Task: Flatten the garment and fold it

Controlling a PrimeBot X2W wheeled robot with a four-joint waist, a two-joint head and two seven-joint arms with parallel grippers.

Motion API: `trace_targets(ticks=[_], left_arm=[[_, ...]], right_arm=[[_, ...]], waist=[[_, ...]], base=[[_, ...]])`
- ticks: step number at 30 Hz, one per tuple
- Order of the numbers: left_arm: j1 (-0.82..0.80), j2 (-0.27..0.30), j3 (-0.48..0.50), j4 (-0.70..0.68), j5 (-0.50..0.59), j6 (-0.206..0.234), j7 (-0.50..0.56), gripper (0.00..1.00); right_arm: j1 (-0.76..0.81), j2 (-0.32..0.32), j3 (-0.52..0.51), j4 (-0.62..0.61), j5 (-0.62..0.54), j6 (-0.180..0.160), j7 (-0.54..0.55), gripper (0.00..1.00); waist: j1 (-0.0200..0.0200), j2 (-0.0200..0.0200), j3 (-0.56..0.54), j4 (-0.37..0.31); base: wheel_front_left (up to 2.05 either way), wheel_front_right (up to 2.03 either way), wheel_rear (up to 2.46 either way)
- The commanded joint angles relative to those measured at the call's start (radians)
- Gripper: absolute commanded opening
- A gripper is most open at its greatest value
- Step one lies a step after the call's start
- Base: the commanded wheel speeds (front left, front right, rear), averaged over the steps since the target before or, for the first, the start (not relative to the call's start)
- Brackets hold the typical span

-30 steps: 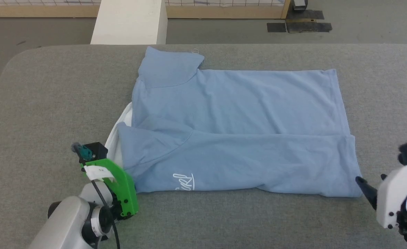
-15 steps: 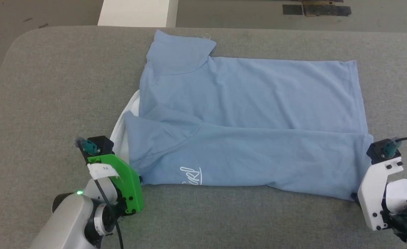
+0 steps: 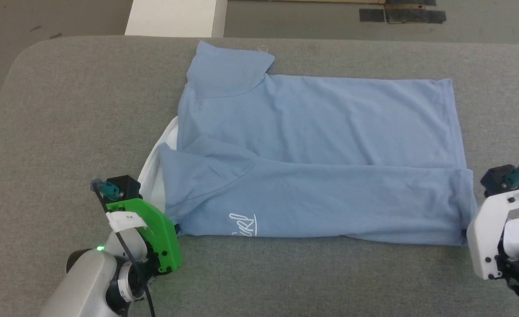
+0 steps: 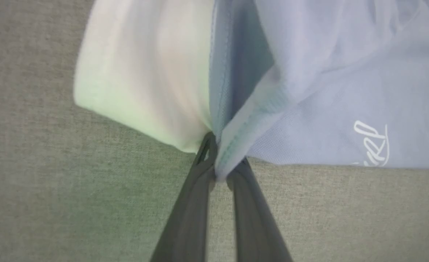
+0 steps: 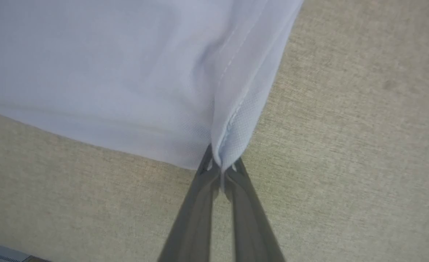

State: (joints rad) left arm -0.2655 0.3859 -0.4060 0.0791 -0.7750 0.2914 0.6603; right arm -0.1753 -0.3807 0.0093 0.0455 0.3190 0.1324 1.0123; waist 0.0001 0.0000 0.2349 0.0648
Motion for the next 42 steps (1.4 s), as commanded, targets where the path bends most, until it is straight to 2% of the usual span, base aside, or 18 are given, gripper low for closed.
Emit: trace_targets(ticks=[1, 6, 15, 22, 31, 32, 33, 34, 35, 42], left_arm=[[0.015, 0.004, 0.011, -0.001, -0.006, -0.003, -0.01, 0.0], [0.047, 0.032, 0.054, -0.045, -0.021, 0.009, -0.031, 0.0], [0.161, 0.079, 0.084, -0.158, -0.035, 0.058, -0.011, 0.0], [0.262, 0.047, 0.074, -0.146, -0.074, 0.078, -0.008, 0.0], [0.272, 0.001, 0.066, -0.028, -0.116, 0.057, -0.014, 0.0], [0.266, 0.001, 0.068, -0.018, -0.115, 0.055, -0.017, 0.1], [0.261, 0.003, 0.068, -0.011, -0.113, 0.053, -0.019, 0.51], [0.256, 0.006, 0.068, -0.004, -0.111, 0.051, -0.018, 1.0], [0.252, 0.008, 0.069, -0.002, -0.111, 0.05, -0.018, 1.0], [0.214, 0.059, 0.077, -0.062, -0.099, 0.04, 0.008, 1.0]], right_arm=[[-0.012, 0.004, -0.021, -0.008, 0.015, -0.002, -0.011, 0.0], [0.014, 0.003, -0.07, -0.066, 0.044, -0.002, -0.012, 0.0], [0.138, 0.012, -0.141, -0.147, 0.065, -0.002, 0.037, 0.0], [0.225, 0.041, -0.142, -0.105, 0.061, -0.002, 0.032, 0.0], [0.233, 0.063, -0.101, 0.024, 0.048, -0.002, -0.016, 0.0], [0.229, 0.066, -0.1, 0.035, 0.047, -0.002, -0.027, 0.0], [0.227, 0.067, -0.099, 0.043, 0.046, -0.002, -0.036, 0.0], [0.224, 0.067, -0.095, 0.051, 0.046, -0.002, -0.043, 0.45], [0.221, 0.067, -0.092, 0.054, 0.049, -0.002, -0.049, 1.0], [0.192, 0.052, -0.118, 0.003, 0.107, -0.002, -0.079, 1.0]], waist=[[-0.0001, 0.0, -0.026, -0.005], [-0.0001, 0.0, -0.081, -0.009], [-0.0001, 0.0, -0.135, -0.007], [-0.0001, 0.0, -0.128, -0.009], [-0.0001, 0.0, -0.134, -0.009], [-0.0001, 0.0, -0.137, -0.009], [-0.0001, 0.0, -0.14, -0.009], [-0.0001, 0.0, -0.143, -0.009], [-0.0001, 0.0, -0.147, -0.01], [-0.0001, 0.0, -0.2, -0.015]], base=[[0.0, 0.0, 0.0], [0.0, 0.0, 0.0], [0.0, 0.0, 0.0], [0.0, 0.0, 0.0], [0.0, 0.0, 0.0], [0.0, 0.0, 0.0], [0.0, 0.0, 0.0], [0.0, 0.0, 0.0], [0.0, 0.0, 0.0], [0.0, 0.0, 0.0]])
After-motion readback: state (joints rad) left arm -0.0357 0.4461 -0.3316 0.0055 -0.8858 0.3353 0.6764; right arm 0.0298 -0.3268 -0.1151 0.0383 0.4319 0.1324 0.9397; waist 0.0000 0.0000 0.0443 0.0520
